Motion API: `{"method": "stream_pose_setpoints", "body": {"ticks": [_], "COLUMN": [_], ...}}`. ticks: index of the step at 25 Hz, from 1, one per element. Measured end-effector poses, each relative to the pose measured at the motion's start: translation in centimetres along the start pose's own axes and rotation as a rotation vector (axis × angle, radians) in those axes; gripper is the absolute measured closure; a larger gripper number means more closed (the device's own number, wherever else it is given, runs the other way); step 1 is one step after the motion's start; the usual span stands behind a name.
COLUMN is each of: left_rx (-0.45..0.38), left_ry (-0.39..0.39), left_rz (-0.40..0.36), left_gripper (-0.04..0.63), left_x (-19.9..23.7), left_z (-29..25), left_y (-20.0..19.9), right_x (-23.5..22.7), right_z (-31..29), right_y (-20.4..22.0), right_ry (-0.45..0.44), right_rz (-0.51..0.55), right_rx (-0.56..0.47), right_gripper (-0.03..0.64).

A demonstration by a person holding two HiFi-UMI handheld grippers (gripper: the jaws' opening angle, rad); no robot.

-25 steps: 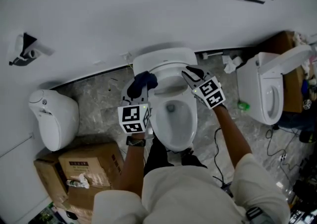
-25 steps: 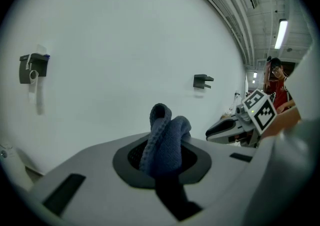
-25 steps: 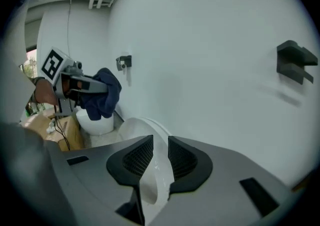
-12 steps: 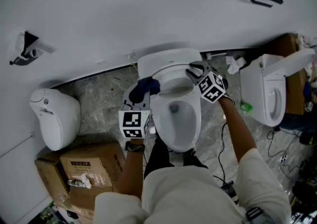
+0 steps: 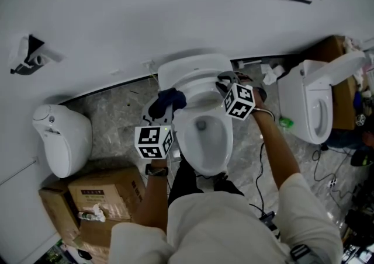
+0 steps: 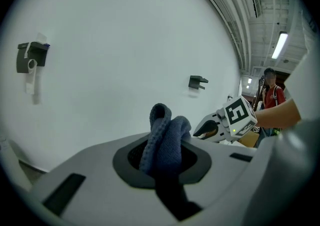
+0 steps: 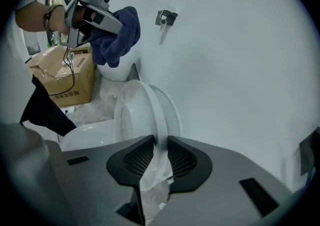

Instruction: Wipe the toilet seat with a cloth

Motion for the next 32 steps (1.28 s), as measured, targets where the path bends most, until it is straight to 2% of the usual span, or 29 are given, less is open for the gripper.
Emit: {"method": "stream_pose_setpoints", "body": {"ticks": [7,12,16,20,24,28,32], "left_rx": [-0.031,-0.022,-0.008,-0.011,-0.021,-0.023,-0.019], "left_ry": [0.003,-0.006,-0.018,-0.017,-0.048,-0.084,-0.128], "left_rz": [0.015,0.036,0.064,0.065,0.080,0.082,0.117], "left_gripper": [0.546,0.546,0.546,0.546,0.546,0.546,0.546], "left_x": [-2.0,-3.7,-5.2,-7.4,-9.3,-11.2,-12.4], "left_z": [2.0,4.2,6.5,8.6,10.9,13.1,14.8], "left_y": [0.5,1.9,3.3,4.7,7.0,9.5,11.9], "right_x": [4.8,9.4,13.8,18.0,22.0,24.4,27.5], "right_z": [4.3,7.2,8.9,10.4,10.9,11.5,11.3], "right_y": [0.8,1.6,2.5,3.9,5.4,6.7,7.9], "right_ry": [-0.023,-0.120,-0.135,-0.190,-0.220,-0.224,-0.291], "right_rz": [-0.031,-0.038,-0.046,-0.018,0.039,0.047,0.050], "right_rx": [-0.075,-0.079,-0.085,-0.078,-0.078,-0.111,-0.114], "right_gripper": [0.512,0.496,0.482,0.468,0.459,0.456,0.440]}}
Point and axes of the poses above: the fingertips, and each gripper's own axes: z backward along the fingers, x to its left, y out of its underside, the point moved 9 cm from there along z, backward along the fingers, and after that the axes turned 11 degrees about -x, right-handed, at the moved point
